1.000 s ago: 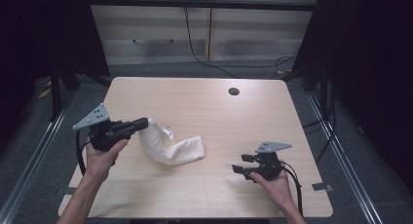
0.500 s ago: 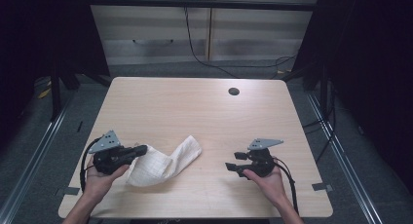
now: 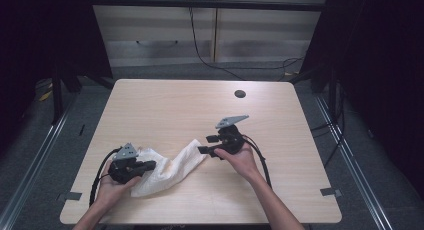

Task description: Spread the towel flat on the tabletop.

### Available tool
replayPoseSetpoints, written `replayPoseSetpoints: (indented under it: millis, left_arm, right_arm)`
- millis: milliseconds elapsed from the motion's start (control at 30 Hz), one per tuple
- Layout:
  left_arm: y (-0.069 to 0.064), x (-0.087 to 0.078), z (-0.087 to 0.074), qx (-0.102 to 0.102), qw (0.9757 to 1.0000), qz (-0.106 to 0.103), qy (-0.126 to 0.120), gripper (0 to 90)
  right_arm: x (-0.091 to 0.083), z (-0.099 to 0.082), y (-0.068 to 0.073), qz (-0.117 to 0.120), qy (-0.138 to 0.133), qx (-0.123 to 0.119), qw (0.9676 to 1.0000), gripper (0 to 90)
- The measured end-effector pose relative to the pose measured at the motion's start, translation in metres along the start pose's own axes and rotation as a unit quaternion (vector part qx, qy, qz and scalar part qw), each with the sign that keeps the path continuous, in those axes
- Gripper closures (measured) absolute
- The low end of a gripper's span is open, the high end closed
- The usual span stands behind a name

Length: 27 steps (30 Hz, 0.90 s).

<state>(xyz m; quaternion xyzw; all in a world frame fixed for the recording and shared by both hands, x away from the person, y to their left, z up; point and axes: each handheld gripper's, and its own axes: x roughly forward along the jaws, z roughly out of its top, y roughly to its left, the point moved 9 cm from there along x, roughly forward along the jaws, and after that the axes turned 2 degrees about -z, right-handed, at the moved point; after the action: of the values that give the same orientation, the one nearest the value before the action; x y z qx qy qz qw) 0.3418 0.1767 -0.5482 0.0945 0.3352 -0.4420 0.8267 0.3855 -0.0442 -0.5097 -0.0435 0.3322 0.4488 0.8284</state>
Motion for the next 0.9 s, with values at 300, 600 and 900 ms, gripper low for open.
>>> replayPoseSetpoints:
  millis: [300, 600, 900]
  left_arm:
    - [0.009, 0.010, -0.010, -0.009, 0.9998, 0.005, 0.018, 88.3]
    - [0.015, 0.011, -0.009, -0.021, 0.9997, 0.008, 0.011, 88.2]
    - [0.016, 0.010, -0.009, -0.030, 0.9993, 0.017, 0.012, 88.0]
  right_arm:
    - [0.056, 0.007, -0.013, 0.025, 0.033, 0.030, 0.9987, 41.3]
    - [0.045, 0.009, -0.012, 0.027, -0.002, 0.021, 0.9994, 88.9]
    - [-0.014, 0.001, 0.001, 0.020, -0.027, -0.015, 0.9993, 90.0]
